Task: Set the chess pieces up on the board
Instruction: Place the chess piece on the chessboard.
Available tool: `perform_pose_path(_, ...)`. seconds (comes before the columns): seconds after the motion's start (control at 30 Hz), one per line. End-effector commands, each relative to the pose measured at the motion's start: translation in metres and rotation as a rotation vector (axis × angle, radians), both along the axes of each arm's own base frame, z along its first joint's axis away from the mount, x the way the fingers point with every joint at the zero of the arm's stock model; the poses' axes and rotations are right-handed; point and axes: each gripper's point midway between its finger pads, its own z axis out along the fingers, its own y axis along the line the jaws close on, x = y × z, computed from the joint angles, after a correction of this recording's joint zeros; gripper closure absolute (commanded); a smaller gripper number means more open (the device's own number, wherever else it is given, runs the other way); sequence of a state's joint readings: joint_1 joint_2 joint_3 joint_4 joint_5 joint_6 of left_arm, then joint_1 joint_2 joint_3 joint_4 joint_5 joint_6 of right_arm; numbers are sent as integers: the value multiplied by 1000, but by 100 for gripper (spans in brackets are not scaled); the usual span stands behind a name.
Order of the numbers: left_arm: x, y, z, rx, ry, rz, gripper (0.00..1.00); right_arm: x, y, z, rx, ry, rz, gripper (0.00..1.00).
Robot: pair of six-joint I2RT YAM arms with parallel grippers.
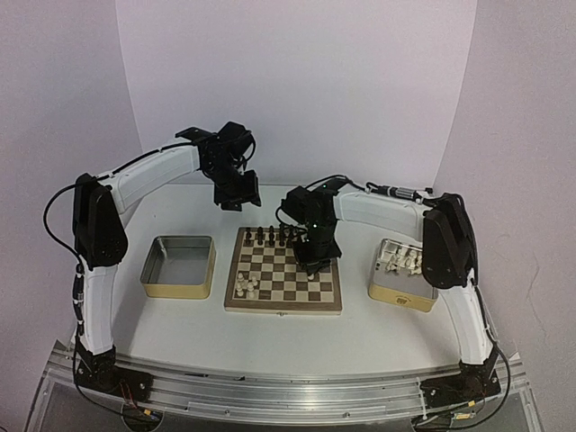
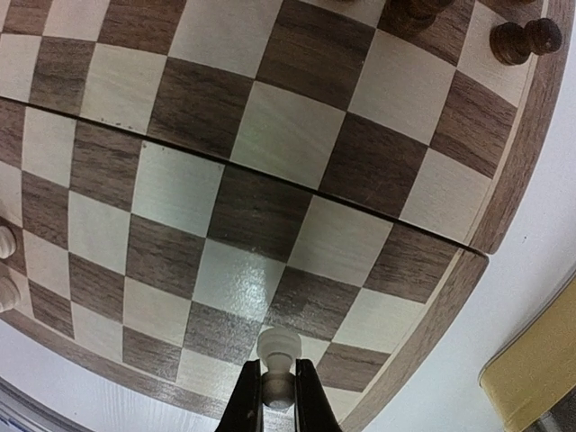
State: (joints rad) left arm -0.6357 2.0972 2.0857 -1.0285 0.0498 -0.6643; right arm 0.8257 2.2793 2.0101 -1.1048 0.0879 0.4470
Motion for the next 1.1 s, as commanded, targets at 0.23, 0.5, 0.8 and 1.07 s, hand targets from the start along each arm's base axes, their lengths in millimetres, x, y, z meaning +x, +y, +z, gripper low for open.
perform_pose_path(0.23,-3,-1,37,-70,-65,8,49,7,11,-16,-3,-10,7,86)
perform_pose_path(0.5,-3,-4,35,-79,-56,4,49,9,12,-4,14,-32,7,65)
perform_pose_path(0.8,-18,-28,29,-69,-41,-73,49,14,3,53,62,-137,-12,54)
perform_pose_path(1.07,-80,-87,-10,24,64,-267,49,19,-100,111,24,-245,-194,52)
